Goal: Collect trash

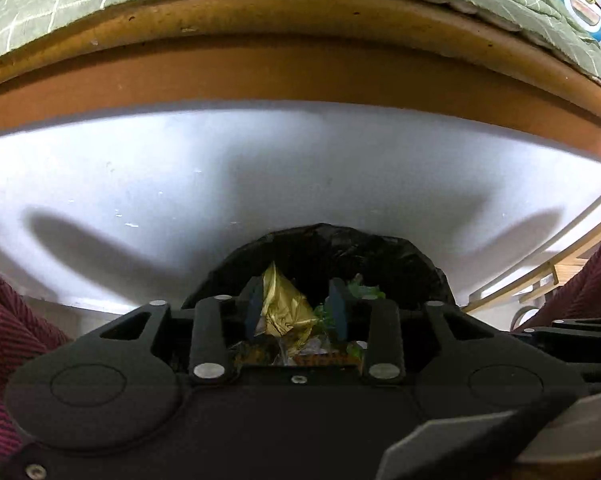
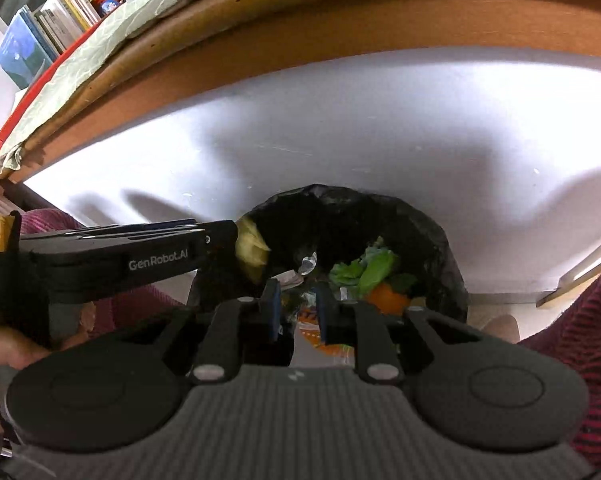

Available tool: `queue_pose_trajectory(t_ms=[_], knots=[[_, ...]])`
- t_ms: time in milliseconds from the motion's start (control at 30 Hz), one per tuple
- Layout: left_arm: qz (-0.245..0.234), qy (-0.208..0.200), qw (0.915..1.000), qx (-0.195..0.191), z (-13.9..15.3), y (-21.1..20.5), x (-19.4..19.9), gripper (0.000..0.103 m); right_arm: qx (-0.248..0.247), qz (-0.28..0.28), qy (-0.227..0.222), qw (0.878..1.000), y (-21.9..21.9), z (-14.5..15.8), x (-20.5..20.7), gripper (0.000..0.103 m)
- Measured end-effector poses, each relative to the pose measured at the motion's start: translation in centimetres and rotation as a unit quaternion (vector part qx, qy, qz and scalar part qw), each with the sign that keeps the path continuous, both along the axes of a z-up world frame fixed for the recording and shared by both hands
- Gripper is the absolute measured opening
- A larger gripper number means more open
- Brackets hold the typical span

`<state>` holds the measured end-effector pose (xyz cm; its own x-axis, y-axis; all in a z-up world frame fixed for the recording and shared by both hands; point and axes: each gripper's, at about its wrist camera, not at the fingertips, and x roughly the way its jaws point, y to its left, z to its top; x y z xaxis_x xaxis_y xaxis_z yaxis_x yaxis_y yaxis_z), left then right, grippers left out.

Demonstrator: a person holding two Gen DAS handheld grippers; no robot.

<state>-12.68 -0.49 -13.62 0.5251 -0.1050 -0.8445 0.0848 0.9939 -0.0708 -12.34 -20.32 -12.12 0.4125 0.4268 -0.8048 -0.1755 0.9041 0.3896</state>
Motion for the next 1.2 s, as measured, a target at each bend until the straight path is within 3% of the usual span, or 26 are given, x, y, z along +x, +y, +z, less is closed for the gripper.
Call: queue_pose_trajectory(t_ms=[100,233,433,800,1200], knots=[[0.002,0.001,1.0000,0.000,0.0,0.1,-0.2,0.042,-0.001,-0.001,-0.001,1.000,-0.1,0.0,-0.1,0.046],[0.001,0.003,1.0000,-0.001,0.0,0.2,-0.3,0.054,-0.005,-0.001,-0.002,1.000,-0.1,0.0,-0.2,0.052],[0.002,0.005,1.0000,-0.004,0.3,0.6,-0.6,0.081,-0.014,-0.003,-0.004,1.000,-0.1,0.1,-0.4,0.065],[0.003,0.029,0.9996,0.000,-0.4,0.8,-1.0,0.084,-0.024,-0.004,0.005,1.000,0.1,0.0,-0.8,0.079],[0.016,0.041,0.9990,0.005,-0.5,1.2,-1.1,0.086,-0.027,-0.004,0.010,1.000,0.5,-0.2,-0.8,0.084]])
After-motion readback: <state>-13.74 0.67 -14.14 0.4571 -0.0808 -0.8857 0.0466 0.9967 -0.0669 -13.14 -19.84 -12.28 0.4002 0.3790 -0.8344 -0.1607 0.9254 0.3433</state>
